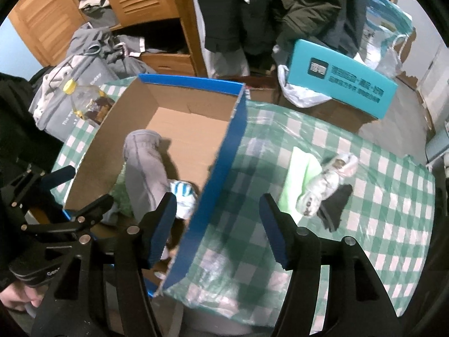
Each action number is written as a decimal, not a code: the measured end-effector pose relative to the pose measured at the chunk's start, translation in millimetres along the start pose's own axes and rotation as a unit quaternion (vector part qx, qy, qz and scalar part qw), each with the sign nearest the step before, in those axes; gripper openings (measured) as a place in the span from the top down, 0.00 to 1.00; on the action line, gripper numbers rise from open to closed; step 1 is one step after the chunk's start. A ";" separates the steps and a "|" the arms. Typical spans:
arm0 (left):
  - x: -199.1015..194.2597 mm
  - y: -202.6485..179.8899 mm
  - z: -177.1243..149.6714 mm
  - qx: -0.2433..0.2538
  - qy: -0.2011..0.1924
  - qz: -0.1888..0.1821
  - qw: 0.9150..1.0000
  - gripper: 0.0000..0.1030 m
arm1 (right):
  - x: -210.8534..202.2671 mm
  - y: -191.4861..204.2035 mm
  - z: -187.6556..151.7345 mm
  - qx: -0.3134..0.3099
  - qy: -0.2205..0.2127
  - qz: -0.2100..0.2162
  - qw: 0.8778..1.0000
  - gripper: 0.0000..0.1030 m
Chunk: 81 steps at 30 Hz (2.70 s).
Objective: Organize soft objects
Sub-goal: 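Withdraw both open tools from the box back over the table, then lower the left tool onto the white plastic bag while the right tool lowers onto the black sock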
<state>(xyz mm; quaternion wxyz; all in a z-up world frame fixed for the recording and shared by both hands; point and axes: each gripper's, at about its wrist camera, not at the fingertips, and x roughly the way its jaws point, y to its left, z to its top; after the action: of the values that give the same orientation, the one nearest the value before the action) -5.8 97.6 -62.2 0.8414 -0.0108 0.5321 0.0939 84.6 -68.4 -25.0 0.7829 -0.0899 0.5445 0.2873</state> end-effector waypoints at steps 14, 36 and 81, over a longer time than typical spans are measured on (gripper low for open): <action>-4.4 -54.1 9.1 0.043 0.000 -0.009 0.999 0.26 | -18.1 -64.4 -24.7 0.048 -0.010 -0.018 0.999 0.39; 8.0 -129.7 16.0 0.095 0.019 -0.016 0.995 0.24 | -31.1 -160.8 -67.0 0.129 -0.010 -0.045 0.991 0.39; 93.5 -200.9 44.1 0.110 0.088 -0.055 0.989 0.22 | 50.9 -216.1 -55.1 0.187 0.047 -0.024 0.981 0.38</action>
<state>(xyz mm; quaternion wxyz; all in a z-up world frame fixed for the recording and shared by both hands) 106.6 -80.8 -143.5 0.7915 0.0442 0.6095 -0.0132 171.2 -252.4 -129.7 0.7664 0.0311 0.6221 0.1568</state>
